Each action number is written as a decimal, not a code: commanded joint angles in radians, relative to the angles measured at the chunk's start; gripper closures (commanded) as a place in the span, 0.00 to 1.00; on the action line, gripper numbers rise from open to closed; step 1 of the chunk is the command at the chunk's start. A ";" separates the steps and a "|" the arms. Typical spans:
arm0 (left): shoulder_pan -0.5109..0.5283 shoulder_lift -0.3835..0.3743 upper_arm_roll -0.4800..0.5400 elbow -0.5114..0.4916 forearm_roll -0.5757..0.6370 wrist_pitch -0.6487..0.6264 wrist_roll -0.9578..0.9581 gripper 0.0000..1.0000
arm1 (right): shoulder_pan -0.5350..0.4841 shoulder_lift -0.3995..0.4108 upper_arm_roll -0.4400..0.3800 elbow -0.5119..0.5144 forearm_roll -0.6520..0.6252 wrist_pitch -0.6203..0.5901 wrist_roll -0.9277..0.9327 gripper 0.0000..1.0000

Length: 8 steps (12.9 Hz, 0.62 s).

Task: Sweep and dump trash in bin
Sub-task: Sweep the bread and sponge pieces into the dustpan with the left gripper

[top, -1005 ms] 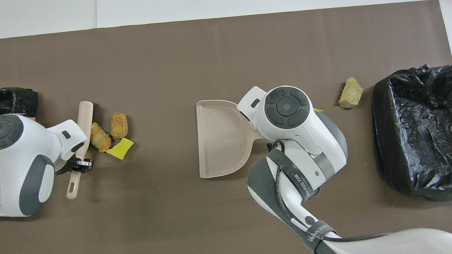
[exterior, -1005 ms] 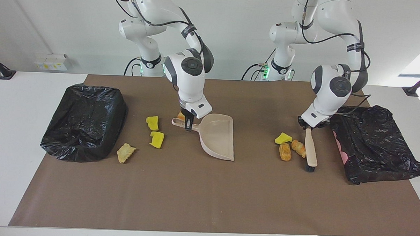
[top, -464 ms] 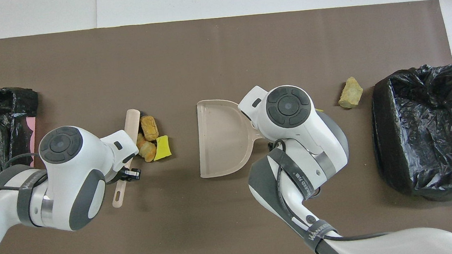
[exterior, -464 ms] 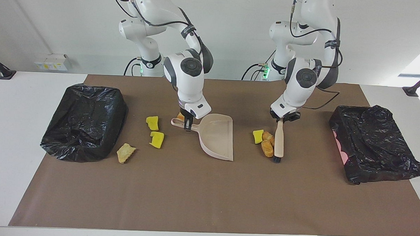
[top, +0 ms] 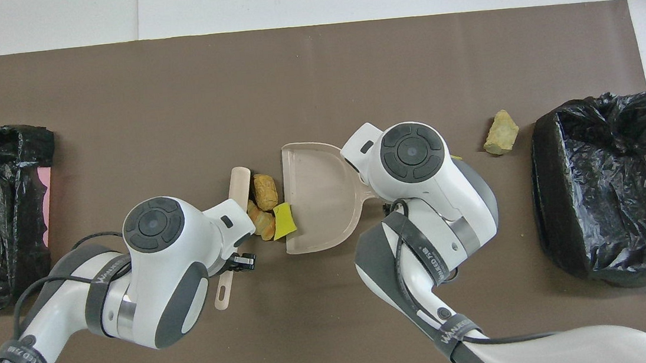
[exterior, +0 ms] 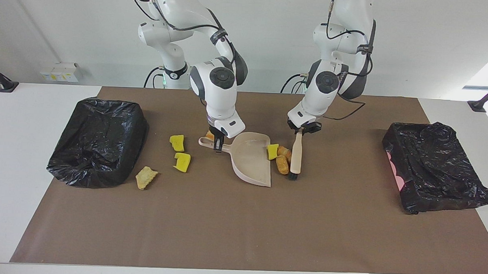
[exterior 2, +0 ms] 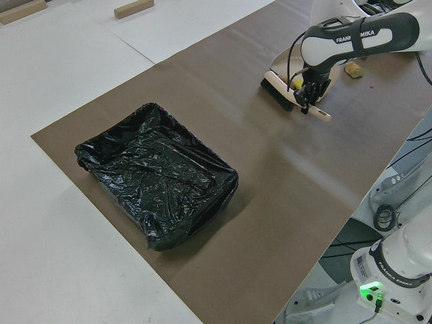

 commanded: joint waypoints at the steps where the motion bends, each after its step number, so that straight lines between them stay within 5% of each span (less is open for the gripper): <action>1: -0.086 -0.022 0.018 -0.032 -0.071 0.061 -0.025 1.00 | -0.014 -0.014 0.004 -0.027 -0.004 0.027 -0.009 1.00; 5: -0.112 -0.014 0.016 0.032 -0.159 0.063 -0.022 1.00 | -0.014 -0.014 0.004 -0.027 -0.004 0.033 -0.009 1.00; 8: -0.097 -0.056 0.029 0.084 -0.170 -0.064 -0.025 1.00 | -0.014 -0.014 0.002 -0.027 -0.004 0.033 -0.009 1.00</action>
